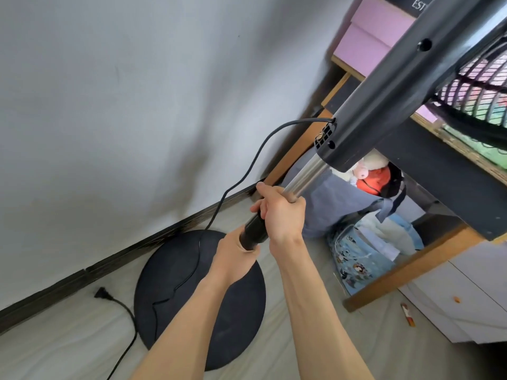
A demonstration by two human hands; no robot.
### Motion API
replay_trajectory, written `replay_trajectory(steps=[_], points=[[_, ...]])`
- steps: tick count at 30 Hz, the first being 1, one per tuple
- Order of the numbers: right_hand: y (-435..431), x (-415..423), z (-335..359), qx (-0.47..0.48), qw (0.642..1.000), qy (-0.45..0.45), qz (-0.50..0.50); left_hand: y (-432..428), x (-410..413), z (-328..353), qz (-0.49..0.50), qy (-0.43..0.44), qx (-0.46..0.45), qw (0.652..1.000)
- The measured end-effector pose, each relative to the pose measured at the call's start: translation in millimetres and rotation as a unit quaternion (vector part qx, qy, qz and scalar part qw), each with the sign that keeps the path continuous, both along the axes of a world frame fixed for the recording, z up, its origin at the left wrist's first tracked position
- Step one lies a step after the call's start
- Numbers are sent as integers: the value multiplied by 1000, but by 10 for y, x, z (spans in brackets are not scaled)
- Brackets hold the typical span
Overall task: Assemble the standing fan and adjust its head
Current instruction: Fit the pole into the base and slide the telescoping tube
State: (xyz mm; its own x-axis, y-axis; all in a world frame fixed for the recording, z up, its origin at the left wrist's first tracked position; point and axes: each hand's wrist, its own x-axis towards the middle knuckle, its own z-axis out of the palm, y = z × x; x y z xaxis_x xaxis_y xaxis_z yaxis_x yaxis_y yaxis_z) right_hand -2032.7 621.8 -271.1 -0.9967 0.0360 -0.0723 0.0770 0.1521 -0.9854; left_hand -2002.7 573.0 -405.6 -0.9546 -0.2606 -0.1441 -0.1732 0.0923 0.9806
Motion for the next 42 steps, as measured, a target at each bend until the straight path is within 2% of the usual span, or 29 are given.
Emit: replay_trajectory(steps=[11,17,20,25,27,31,36,38,42], points=[[148,-67,314,-45,998,47,14,41,21,43,6,-17,-9,1000],[192,-91,214,-80,983,79,143,2,2,44,24,-19,-14,999],[274,-111,124,-117,969,41,215,12,28,19,17,-20,-11,1000],[279,-241,113,-67,957,11,281,-2,-13,-29,7,-16,-7,1000],[244,-230,89,-85,966,15,245,-9,-23,-41,7,-11,-9,1000],[133,-127,8,-132,987,36,87,18,-34,-49,5,-17,-17,1000],[-24,-130,-42,-130,987,55,-73,36,-63,-109,-9,-19,-29,999],[-6,-139,-83,-106,991,54,-60,23,-77,-153,-14,-28,-40,999],[97,-101,43,-70,991,50,102,-42,-23,-94,7,-36,-25,999]])
